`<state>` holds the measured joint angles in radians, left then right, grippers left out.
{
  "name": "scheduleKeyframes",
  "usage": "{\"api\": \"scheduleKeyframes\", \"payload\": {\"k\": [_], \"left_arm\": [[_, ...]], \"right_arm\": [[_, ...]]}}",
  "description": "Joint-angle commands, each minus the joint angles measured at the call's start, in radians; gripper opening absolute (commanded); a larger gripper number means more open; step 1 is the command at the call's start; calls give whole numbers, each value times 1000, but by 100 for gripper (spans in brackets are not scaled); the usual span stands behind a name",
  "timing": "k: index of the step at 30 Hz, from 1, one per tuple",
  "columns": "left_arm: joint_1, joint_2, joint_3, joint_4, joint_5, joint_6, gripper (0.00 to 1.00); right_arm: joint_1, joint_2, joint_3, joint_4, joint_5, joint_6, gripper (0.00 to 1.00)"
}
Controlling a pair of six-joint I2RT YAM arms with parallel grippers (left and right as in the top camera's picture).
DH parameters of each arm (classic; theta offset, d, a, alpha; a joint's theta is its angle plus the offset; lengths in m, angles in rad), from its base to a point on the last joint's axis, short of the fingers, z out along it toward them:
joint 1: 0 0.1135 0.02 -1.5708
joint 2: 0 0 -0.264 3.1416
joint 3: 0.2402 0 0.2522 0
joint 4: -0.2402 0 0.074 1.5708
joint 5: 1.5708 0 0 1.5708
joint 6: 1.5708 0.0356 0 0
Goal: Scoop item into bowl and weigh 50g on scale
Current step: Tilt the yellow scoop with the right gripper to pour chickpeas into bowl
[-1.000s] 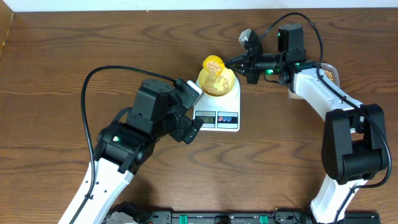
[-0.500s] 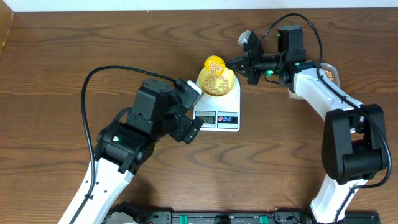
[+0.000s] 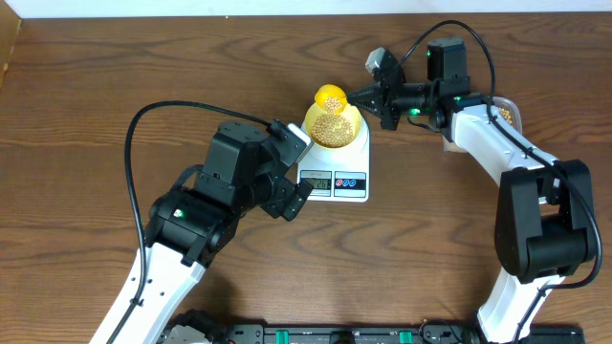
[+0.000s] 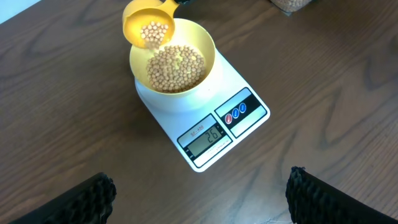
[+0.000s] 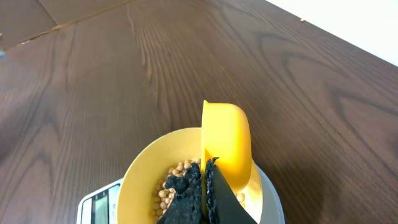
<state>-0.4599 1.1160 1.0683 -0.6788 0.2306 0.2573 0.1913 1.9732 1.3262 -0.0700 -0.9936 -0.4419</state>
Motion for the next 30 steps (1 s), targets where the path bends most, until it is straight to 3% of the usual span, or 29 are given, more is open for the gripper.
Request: {"api": "scheduleKeyframes", "payload": {"k": [1,30], "left_arm": [[5,-11,4,3,-3,-16,90],[5,-11,4,2,-3,-16,90]], "right_arm": [[6,8,-3,-1,-6,-36,1],[6,8,-3,-1,-6,-190,1]]}}
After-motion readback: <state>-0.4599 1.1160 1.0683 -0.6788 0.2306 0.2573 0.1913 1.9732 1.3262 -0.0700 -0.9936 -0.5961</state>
